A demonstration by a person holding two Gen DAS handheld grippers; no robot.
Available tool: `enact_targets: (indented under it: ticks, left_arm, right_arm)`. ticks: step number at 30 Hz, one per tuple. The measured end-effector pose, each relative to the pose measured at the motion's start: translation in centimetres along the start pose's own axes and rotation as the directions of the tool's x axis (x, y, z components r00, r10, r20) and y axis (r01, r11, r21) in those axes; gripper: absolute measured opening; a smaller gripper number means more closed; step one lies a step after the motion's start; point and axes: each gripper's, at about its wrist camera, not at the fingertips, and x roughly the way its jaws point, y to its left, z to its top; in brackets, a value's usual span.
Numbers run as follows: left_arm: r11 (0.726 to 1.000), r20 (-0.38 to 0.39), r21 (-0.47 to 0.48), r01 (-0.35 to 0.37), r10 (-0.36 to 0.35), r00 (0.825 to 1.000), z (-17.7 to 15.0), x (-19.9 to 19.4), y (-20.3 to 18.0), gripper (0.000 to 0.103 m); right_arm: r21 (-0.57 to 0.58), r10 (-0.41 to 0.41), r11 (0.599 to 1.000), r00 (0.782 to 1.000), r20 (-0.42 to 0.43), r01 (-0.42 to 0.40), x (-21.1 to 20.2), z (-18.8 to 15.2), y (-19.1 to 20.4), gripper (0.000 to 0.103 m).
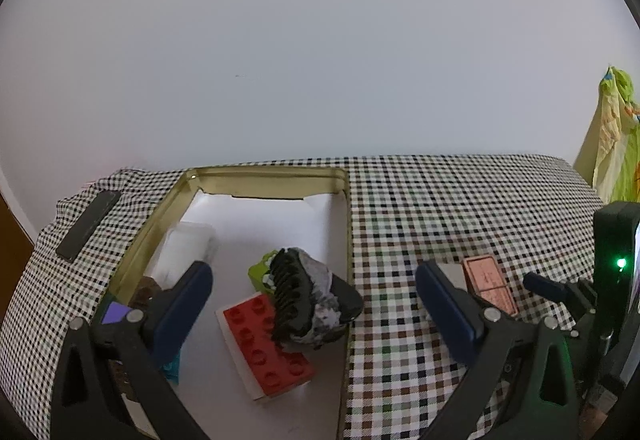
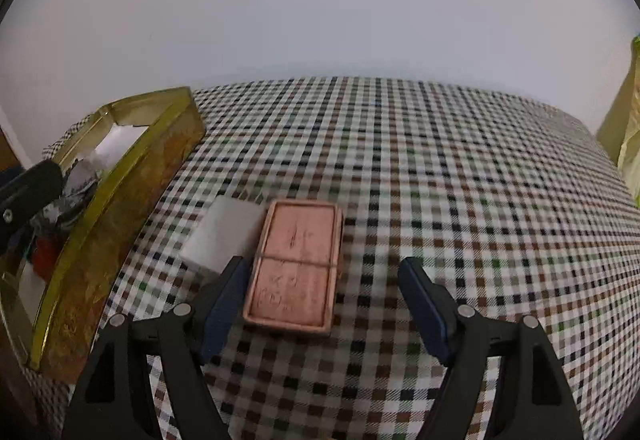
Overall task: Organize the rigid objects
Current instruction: 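Move both tools back toward the white charger and copper plate, then grasp the copper plate with the right tool while the left tool grasps the white charger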
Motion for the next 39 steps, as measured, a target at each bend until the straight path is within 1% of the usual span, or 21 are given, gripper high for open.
enact_targets:
  ticks: [2,4,7,8,9,11,13,14,16,19,21,24,26,27,29,30,31,32,37,39]
  left_arm:
    - [1.000,-0.006,0.004,-0.001,0.002,1.000,0.0,0.2,-0.3,0.103]
    - [1.000,-0.006,0.011,0.002,-0.002,1.000,0.0,0.3,-0.8,0.103]
    - [1.000,-0.007,0.025,0.006,-0.006,1.000,0.1,0.3,-1.6,0.103]
    - [0.999,-0.009,0.031,0.010,-0.010,1.000,0.1,0.4,-1.9,0.103]
    - [0.999,-0.010,0.035,0.013,-0.013,1.000,0.1,0.4,-2.2,0.103]
    - [0.999,-0.012,0.045,0.027,-0.027,1.000,0.1,0.4,-2.9,0.103]
    - [0.996,-0.012,0.060,0.065,-0.065,0.998,0.0,0.2,-3.7,0.103]
    - [0.994,-0.014,0.072,0.085,-0.085,0.996,-0.1,0.1,-4.2,0.103]
    - [0.990,-0.007,0.100,0.098,-0.098,0.995,-0.3,-0.1,-5.2,0.103]
    - [0.980,-0.005,0.155,0.120,-0.121,0.993,-0.7,-0.2,-7.2,0.101]
    - [0.977,-0.014,0.168,0.135,-0.134,0.991,-0.7,0.0,-8.2,0.101]
    - [0.974,-0.046,0.169,0.149,-0.143,0.989,-0.8,0.9,-9.2,0.101]
    - [0.970,-0.074,0.173,0.169,-0.158,0.985,-1.0,1.7,-9.8,0.096]
    - [0.969,-0.085,0.180,0.168,-0.155,0.984,-1.1,2.1,-10.1,0.092]
    - [0.965,-0.102,0.193,0.177,-0.159,0.982,-1.3,2.8,-10.6,0.088]
    - [0.963,-0.117,0.196,0.185,-0.164,0.979,-1.4,3.2,-10.8,0.081]
    - [0.964,-0.133,0.198,0.178,-0.153,0.979,-1.6,3.7,-11.0,0.076]
    - [0.965,-0.148,0.196,0.176,-0.149,0.978,-1.7,4.1,-11.2,0.076]
    - [0.960,-0.209,0.157,0.232,-0.197,0.958,-1.8,5.8,-11.6,0.076]
    - [0.964,-0.217,0.147,0.222,-0.187,0.958,-1.8,6.5,-11.8,0.076]
  right_arm:
    - [0.017,0.000,1.000,1.000,-0.019,0.000,0.5,0.2,-0.4,0.078]
    - [0.017,-0.012,1.000,1.000,-0.020,0.012,0.9,0.7,-0.6,0.078]
    - [-0.038,-0.031,0.999,0.999,-0.028,0.030,1.5,1.0,0.0,0.075]
    - [-0.052,-0.034,0.998,0.999,-0.026,0.032,1.4,0.9,0.2,0.064]
    - [-0.062,-0.030,0.998,0.999,-0.027,0.028,1.3,0.8,0.3,0.048]
    - [-0.073,-0.022,0.997,1.000,-0.021,0.020,0.9,0.5,0.2,0.048]
    - [-0.061,0.007,0.998,1.000,-0.020,-0.008,0.5,0.4,-0.4,0.048]
    - [-0.053,0.007,0.999,1.000,-0.018,-0.008,0.4,0.4,-0.9,0.048]
    - [-0.024,-0.008,1.000,1.000,-0.011,0.007,0.1,0.3,-2.1,0.048]
    - [0.052,-0.025,0.998,1.000,-0.003,0.025,-0.4,0.1,-4.6,0.048]
    - [0.099,-0.021,0.995,1.000,0.004,0.021,-0.7,0.0,-6.2,0.048]
    - [0.138,-0.026,0.990,1.000,0.011,0.024,-1.1,-0.2,-7.5,0.048]
    - [0.152,-0.019,0.988,1.000,0.014,0.016,-1.3,-0.4,-8.2,0.048]
    - [0.150,-0.021,0.989,1.000,0.014,0.018,-1.4,-0.4,-8.1,0.048]
    - [0.145,-0.026,0.989,1.000,0.012,0.024,-1.6,-0.6,-8.3,0.048]
    - [0.147,-0.024,0.989,1.000,0.013,0.022,-1.6,-0.6,-8.3,0.048]
    - [0.150,-0.021,0.989,1.000,0.014,0.018,-1.7,-0.6,-8.4,0.048]
    - [0.149,-0.021,0.989,1.000,0.014,0.019,-1.7,-0.7,-8.5,0.049]
    - [0.142,-0.031,0.989,0.999,0.011,0.030,-1.6,-0.8,-7.7,0.049]
    - [0.143,-0.032,0.989,0.999,0.011,0.031,-1.6,-0.7,-7.5,0.049]
